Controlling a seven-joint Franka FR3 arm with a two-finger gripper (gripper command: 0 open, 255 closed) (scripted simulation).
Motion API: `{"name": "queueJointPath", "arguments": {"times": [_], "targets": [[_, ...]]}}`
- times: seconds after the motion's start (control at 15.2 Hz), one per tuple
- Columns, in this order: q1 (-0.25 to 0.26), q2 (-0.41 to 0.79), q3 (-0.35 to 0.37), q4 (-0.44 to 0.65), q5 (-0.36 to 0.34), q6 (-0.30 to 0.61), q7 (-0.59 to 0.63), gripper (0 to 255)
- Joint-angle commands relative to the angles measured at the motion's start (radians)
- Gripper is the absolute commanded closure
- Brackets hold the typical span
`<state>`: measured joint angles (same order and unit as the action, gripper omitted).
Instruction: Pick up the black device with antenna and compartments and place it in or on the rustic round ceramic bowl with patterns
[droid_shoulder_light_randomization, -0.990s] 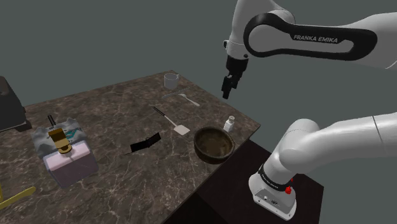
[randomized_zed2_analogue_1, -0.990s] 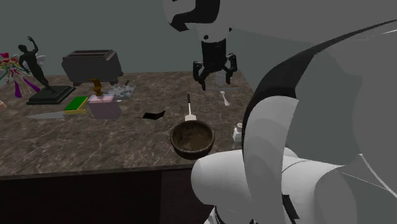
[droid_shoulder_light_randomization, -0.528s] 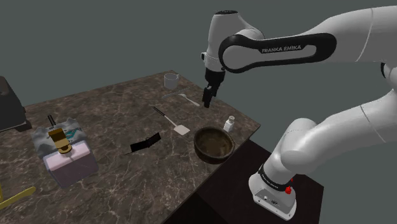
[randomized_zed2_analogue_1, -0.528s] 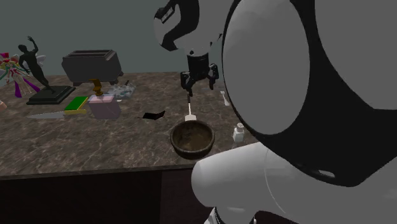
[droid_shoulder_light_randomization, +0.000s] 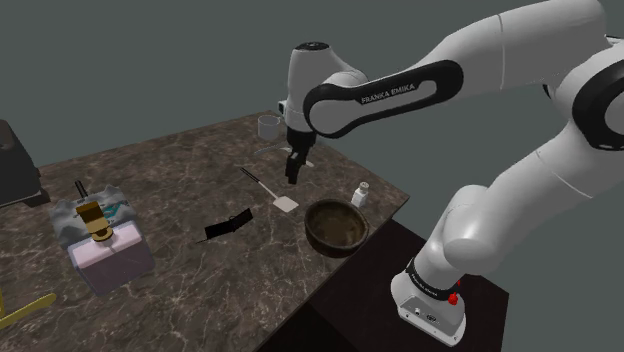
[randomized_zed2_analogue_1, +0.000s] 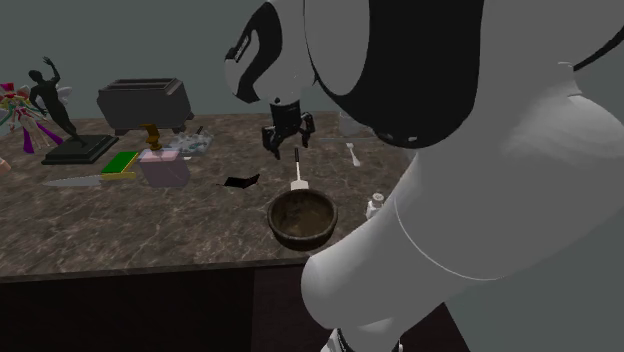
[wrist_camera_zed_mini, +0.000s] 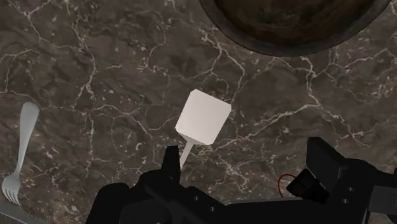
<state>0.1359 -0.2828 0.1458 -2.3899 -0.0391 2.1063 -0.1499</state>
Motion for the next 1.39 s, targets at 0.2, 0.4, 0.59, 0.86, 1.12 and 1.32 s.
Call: {"name": "queueJointPath", "arguments": {"times": [0.2,0.4,0.59,0.86,1.12,1.32], "targets": [[0.03,0.171,0.035,0.066,-0.012,0.118,-0.016,0],[0.047,0.271,0.055,0.119,-0.029,0.171,-0.022,0],[0.067,0.371,0.074,0.179,-0.051,0.216,-0.025,0],[0.095,0.494,0.093,0.263,-0.086,0.259,-0.027,0],[0.099,0.532,0.086,0.254,-0.103,0.305,-0.016,0],[0.102,0.562,0.081,0.249,-0.116,0.339,-0.006,0]]}}
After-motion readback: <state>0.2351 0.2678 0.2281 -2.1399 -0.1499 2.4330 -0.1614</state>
